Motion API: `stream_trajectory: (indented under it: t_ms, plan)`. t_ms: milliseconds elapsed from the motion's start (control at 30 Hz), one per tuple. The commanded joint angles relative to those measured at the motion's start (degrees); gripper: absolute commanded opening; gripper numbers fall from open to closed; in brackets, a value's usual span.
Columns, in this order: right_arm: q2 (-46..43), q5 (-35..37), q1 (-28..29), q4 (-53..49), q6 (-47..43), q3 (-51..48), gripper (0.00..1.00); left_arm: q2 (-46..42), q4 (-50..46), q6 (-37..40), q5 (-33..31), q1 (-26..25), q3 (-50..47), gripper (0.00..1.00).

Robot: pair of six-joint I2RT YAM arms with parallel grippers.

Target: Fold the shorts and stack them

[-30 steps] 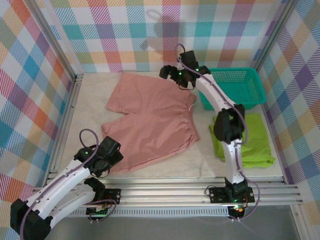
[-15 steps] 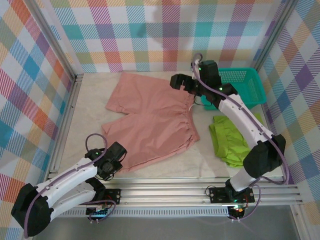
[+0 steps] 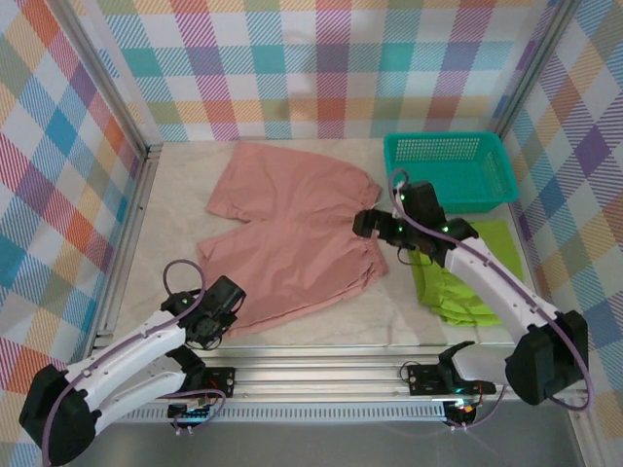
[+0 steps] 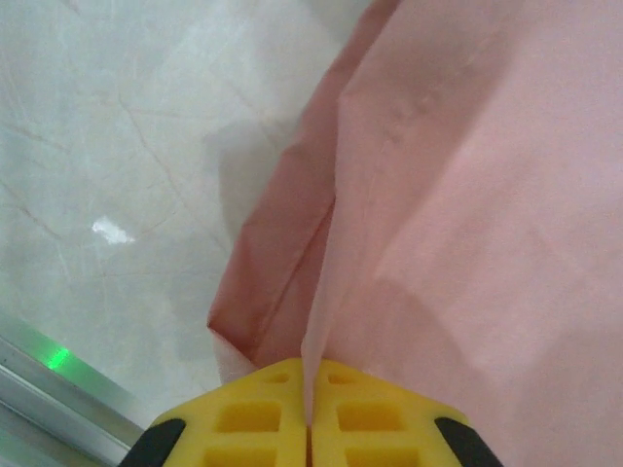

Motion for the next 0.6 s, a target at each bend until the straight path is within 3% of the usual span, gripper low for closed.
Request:
stream_trajectory:
  t_ms: [0, 167, 400, 567]
  plan:
    - [-3.9, 2.1, -0.2, -3.7, 4.8, -6.0, 0.97, -1.4, -2.2, 1.1, -2.9, -0.6, 1.7, 0.04]
    - [-6.6, 1.0, -0.3, -0.7, 8.1, -13.7, 0.92, -1.0, -1.4, 1.9, -2.9, -0.6, 1.7, 0.04]
    - [2.2, 2.0, -0.7, 0.9, 9.7, -11.6, 0.77, -1.8, -1.5, 2.4, -3.6, -0.5, 1.9, 0.04]
    - [3.5, 3.0, -0.7, 5.0, 18.0, -13.6, 0.68, -2.2, -1.0, 2.4, -3.3, -0.5, 1.4, 0.04]
